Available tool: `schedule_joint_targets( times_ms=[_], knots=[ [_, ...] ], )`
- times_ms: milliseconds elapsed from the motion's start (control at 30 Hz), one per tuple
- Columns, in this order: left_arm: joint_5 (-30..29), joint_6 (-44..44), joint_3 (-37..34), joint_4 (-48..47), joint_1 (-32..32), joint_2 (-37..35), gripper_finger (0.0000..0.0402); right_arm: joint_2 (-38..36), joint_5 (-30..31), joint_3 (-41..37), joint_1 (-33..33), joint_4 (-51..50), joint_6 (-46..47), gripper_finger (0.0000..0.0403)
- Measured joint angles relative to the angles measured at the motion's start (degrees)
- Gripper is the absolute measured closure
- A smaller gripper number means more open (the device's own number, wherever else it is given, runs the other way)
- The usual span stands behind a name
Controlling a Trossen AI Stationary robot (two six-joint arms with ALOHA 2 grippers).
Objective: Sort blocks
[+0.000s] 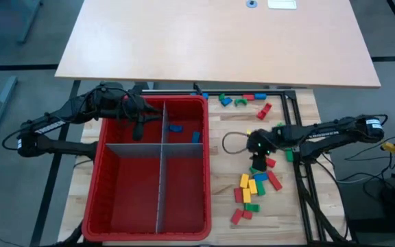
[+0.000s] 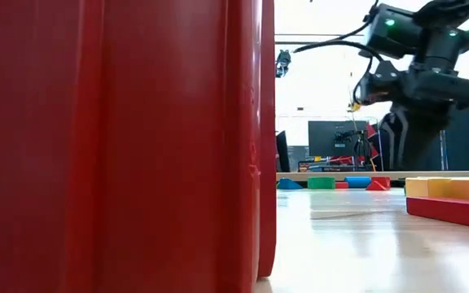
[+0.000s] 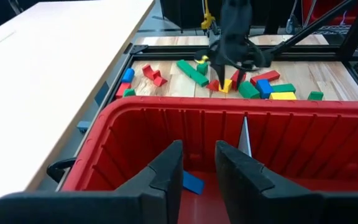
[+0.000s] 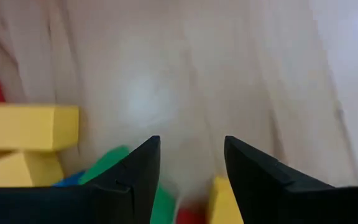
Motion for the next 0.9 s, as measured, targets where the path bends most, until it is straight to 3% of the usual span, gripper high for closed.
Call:
schedule_joint_targets(
  times_ms=[433,900],
  knots=[
    [0.0,-0.7,0.0,0.0,0.0,0.0,0.0324,-0.1,3.3,-1.7,13.1,-3.9,11.2,0.0227],
    [0.0,-0.7,0.0,0.1,0.0,0.0,0.0323,-0.1,3.8,3.2,18.2,-3.9,15.0,0.0227]
  ],
)
